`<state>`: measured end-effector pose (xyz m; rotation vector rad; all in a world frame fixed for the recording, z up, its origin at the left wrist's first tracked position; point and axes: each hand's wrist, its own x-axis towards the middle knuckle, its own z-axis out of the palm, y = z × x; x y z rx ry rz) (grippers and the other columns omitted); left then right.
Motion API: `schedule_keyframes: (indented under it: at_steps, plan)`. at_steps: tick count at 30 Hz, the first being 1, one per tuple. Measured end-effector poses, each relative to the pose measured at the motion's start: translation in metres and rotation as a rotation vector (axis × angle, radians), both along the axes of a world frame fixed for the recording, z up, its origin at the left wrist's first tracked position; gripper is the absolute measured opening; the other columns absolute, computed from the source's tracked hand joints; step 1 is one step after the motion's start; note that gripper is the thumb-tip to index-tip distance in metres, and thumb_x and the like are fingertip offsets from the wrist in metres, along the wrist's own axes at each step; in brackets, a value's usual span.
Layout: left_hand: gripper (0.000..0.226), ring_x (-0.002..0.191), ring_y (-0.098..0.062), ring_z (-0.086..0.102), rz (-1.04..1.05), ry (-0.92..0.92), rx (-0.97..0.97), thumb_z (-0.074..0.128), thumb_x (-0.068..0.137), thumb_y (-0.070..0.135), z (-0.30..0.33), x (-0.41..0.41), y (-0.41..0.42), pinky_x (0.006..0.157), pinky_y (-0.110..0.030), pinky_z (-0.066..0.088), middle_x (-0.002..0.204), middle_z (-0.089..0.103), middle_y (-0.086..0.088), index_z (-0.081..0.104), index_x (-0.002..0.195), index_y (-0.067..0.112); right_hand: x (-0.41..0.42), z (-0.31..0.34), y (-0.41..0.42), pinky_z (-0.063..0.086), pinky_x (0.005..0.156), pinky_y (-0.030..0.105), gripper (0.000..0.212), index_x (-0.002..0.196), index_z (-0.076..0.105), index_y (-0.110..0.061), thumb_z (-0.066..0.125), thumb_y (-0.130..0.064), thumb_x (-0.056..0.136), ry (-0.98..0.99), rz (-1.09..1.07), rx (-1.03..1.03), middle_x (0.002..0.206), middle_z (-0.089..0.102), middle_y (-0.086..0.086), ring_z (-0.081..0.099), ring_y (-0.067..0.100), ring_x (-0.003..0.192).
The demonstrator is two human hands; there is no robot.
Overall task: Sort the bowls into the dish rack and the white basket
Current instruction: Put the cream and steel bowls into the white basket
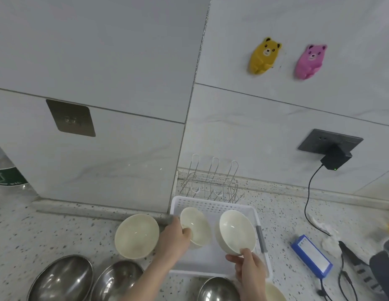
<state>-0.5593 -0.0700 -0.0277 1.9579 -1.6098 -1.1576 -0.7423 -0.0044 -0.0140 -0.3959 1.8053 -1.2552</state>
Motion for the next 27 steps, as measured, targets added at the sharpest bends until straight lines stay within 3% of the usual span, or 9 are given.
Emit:
schedule_keyframes:
  at_steps: [7, 12, 17, 23, 27]
  plan:
    - [0.034, 0.093, -0.029, 0.071, 0.018, -0.002, -0.019, 0.04, 0.098, 0.02, -0.0044, -0.0005, 0.0002, 0.081, -0.045, 0.057, 0.102, 0.071, -0.012, 0.032, 0.131, 0.013, 0.0006, -0.0047, 0.0008, 0.023, 0.031, 0.016, 0.018, 0.088, 0.062, 0.006, 0.049, -0.007, 0.092, 0.041, 0.036, 0.035, 0.064, 0.071, 0.023, 0.031, 0.007, 0.029]
    - [0.054, 0.093, -0.024, 0.07, -0.011, -0.1, -0.082, 0.045, 0.1, 0.029, -0.0066, -0.0008, 0.0048, 0.072, -0.035, 0.056, 0.113, 0.069, -0.007, 0.018, 0.146, 0.017, 0.0002, -0.0075, -0.0017, 0.021, 0.03, 0.014, 0.018, 0.085, 0.06, 0.008, 0.049, -0.005, 0.092, 0.025, 0.028, 0.031, 0.061, 0.069, 0.026, 0.028, 0.008, 0.027]
    - [0.067, 0.098, -0.027, 0.07, -0.083, -0.155, 0.003, 0.046, 0.099, 0.035, -0.005, -0.0012, 0.0022, 0.086, -0.044, 0.057, 0.123, 0.065, -0.008, 0.011, 0.151, 0.012, 0.0009, -0.0062, -0.0014, 0.023, 0.03, 0.014, 0.018, 0.084, 0.063, 0.004, 0.05, -0.005, 0.092, 0.06, 0.042, 0.036, 0.061, 0.068, 0.026, 0.031, 0.01, 0.028]
    - [0.113, 0.106, -0.026, 0.067, -0.18, -0.109, 0.106, 0.073, 0.079, 0.043, -0.0003, 0.0031, 0.0012, 0.088, -0.04, 0.057, 0.153, 0.037, -0.01, -0.007, 0.155, 0.014, 0.0023, -0.0048, -0.0019, 0.021, 0.029, 0.014, 0.019, 0.08, 0.061, 0.006, 0.049, -0.002, 0.093, 0.064, 0.035, 0.021, 0.058, 0.067, 0.027, 0.029, 0.009, 0.026]
    - [0.115, 0.098, -0.022, 0.068, -0.207, -0.19, 0.073, 0.073, 0.081, 0.033, -0.0034, 0.0012, 0.0012, 0.079, -0.033, 0.058, 0.135, 0.058, -0.006, -0.012, 0.155, 0.01, 0.0025, -0.0056, -0.0017, 0.022, 0.03, 0.014, 0.019, 0.08, 0.061, 0.006, 0.049, -0.002, 0.092, 0.061, 0.033, 0.016, 0.059, 0.067, 0.028, 0.029, 0.01, 0.027]
